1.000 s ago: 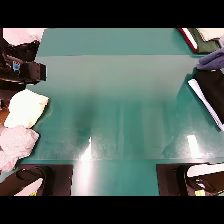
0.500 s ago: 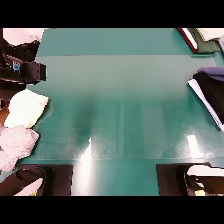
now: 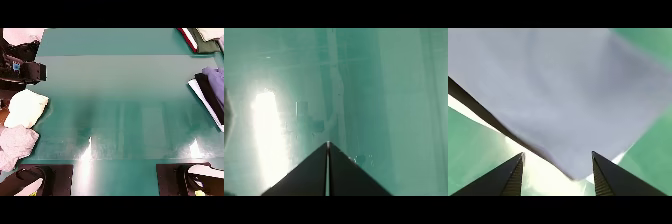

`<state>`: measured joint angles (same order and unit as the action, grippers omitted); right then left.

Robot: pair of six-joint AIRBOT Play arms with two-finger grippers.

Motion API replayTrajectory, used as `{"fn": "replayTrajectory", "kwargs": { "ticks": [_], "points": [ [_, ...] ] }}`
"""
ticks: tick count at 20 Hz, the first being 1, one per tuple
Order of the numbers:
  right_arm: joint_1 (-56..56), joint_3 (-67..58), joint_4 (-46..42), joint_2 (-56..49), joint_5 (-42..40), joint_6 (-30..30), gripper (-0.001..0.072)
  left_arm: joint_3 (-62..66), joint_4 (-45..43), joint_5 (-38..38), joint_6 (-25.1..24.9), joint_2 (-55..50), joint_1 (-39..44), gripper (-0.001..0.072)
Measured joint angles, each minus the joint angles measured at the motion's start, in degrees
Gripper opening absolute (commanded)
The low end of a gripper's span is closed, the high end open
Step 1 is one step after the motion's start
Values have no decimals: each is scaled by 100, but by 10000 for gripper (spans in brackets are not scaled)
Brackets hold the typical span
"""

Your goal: Fold the shirts.

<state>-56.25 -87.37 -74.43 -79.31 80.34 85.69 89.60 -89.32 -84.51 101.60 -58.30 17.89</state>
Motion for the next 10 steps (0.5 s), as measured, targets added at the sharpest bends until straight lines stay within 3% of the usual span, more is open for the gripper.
{"fn": "replayTrajectory", "kwargs": {
  "ticks": [1, 7, 9, 10],
  "points": [
    [-76, 33, -13, 42, 70, 70, 429, 0, -2, 0, 0, 0, 0, 30],
    [90, 107, 763, 514, 55, 234, 420, 0, -2, 0, 0, 0, 0, 30],
    [435, 114, 1147, 728, -2, 251, 22, 0, -4, 0, 0, 0, 0, 30],
    [693, 114, 1342, 857, -37, 262, 23, 0, -4, 2, 0, 0, -2, 30]
  ]
}}
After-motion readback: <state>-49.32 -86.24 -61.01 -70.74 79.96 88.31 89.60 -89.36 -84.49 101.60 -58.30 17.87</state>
